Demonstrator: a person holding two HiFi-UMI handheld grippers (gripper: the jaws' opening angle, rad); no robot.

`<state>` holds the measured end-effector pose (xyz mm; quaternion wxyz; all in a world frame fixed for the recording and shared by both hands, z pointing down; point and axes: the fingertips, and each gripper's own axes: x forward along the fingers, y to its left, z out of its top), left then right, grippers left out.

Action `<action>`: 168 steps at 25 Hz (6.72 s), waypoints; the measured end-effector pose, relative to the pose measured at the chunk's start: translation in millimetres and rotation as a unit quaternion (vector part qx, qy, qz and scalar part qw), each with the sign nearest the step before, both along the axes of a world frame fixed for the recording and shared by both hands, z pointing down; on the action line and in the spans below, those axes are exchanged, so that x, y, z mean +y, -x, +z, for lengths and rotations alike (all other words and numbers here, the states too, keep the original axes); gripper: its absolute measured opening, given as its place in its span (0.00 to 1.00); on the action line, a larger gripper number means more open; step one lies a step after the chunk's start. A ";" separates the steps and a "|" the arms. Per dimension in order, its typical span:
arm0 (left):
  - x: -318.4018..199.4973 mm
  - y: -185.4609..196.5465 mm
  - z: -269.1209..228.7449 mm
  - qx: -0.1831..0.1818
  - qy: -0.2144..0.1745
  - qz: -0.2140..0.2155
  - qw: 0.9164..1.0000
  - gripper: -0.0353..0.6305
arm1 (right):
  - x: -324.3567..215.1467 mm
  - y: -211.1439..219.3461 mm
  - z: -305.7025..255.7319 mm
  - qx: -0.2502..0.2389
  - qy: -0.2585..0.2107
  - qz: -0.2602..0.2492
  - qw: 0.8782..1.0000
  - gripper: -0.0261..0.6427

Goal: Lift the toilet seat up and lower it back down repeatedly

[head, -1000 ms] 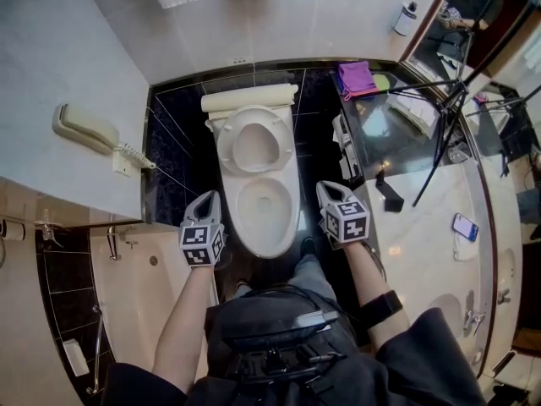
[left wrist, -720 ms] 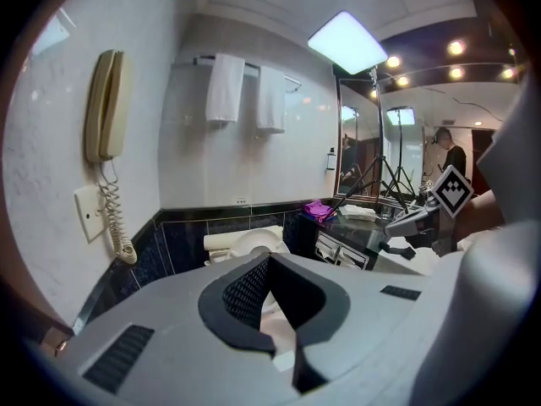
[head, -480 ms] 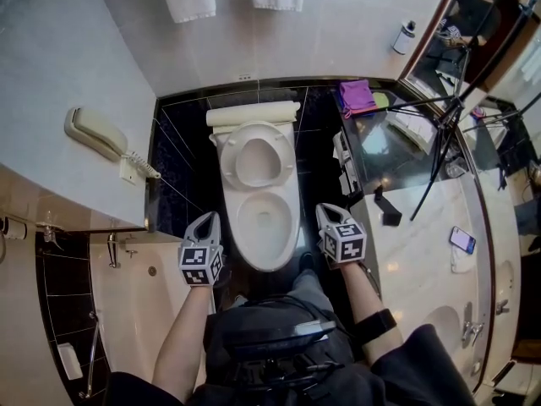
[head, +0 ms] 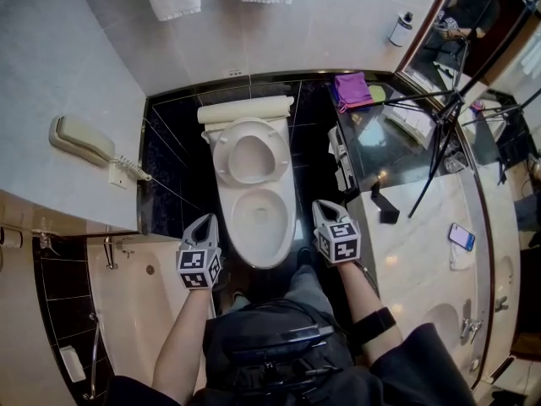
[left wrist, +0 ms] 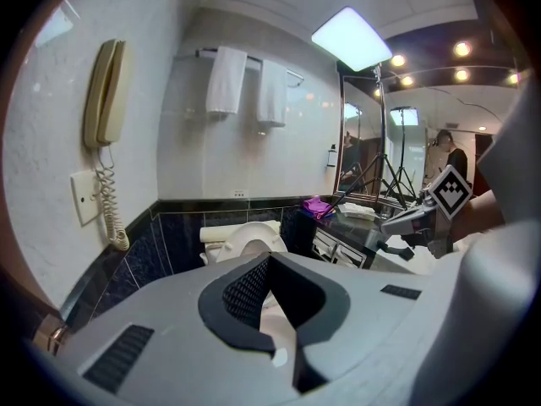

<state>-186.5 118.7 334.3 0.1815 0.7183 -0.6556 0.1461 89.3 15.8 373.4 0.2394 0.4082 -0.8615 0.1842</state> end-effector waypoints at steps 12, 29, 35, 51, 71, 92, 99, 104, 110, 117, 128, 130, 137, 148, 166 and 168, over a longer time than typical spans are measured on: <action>-64.1 -14.9 30.5 -0.018 0.017 -0.006 1.000 0.05 | -83.4 48.6 19.2 0.086 -0.039 -0.103 0.990 0.27; -158.9 -20.6 149.8 -0.029 0.082 -0.023 0.996 0.05 | -253.6 147.8 114.9 0.159 -0.090 -0.213 0.960 0.37; -177.3 -19.6 167.6 -0.025 0.088 -0.038 0.995 0.05 | -286.6 185.1 138.4 0.174 -0.129 -0.235 0.948 0.37; -168.6 -23.2 208.3 -0.006 0.122 -0.056 0.991 0.05 | -299.9 225.6 149.2 0.215 -0.176 -0.273 0.921 0.17; -107.0 -39.7 241.3 0.018 0.153 -0.046 0.987 0.05 | -155.1 176.1 138.2 0.262 -0.255 -0.310 0.878 0.17; -40.3 -58.7 281.0 0.051 0.167 -0.042 0.984 0.05 | 25.6 112.7 209.1 0.342 -0.220 -0.397 0.823 0.17; -5.3 -76.5 315.4 0.072 0.190 -0.033 0.979 0.05 | 70.8 93.3 237.3 0.350 -0.192 -0.419 0.815 0.17; 29.7 -87.2 355.3 0.068 0.223 -0.019 0.972 0.05 | 95.6 69.8 250.4 0.345 -0.171 -0.405 0.829 0.08; 61.9 -106.5 404.2 0.061 0.251 0.005 0.966 0.05 | 86.7 54.9 288.4 0.336 -0.127 -0.347 0.866 0.07; 99.1 -128.1 481.5 0.058 0.274 0.018 0.960 0.05 | 77.3 62.7 344.9 0.316 -0.101 -0.312 0.890 0.07; 142.6 -137.3 572.2 0.055 0.337 0.019 0.940 0.05 | 83.0 64.7 404.5 0.309 -0.076 -0.288 0.903 0.07; 146.9 -135.4 570.3 0.060 0.341 0.020 0.938 0.05 | 87.8 62.8 407.6 0.311 -0.069 -0.287 0.904 0.07; 120.6 -128.4 554.9 0.069 0.328 0.007 0.942 0.05 | 93.4 58.1 407.3 0.315 -0.055 -0.278 0.906 0.07; 58.3 -79.6 384.1 0.035 0.235 0.016 0.971 0.05 | 65.4 72.3 290.0 0.258 -0.058 -0.210 0.941 0.07; 5.7 -20.8 32.7 -0.027 0.035 0.003 0.999 0.05 | 17.5 78.9 9.4 0.093 -0.093 -0.106 0.986 0.07; 2.9 -18.7 16.5 -0.027 0.018 0.001 0.999 0.05 | 13.1 74.2 -7.1 0.088 -0.102 -0.102 0.986 0.07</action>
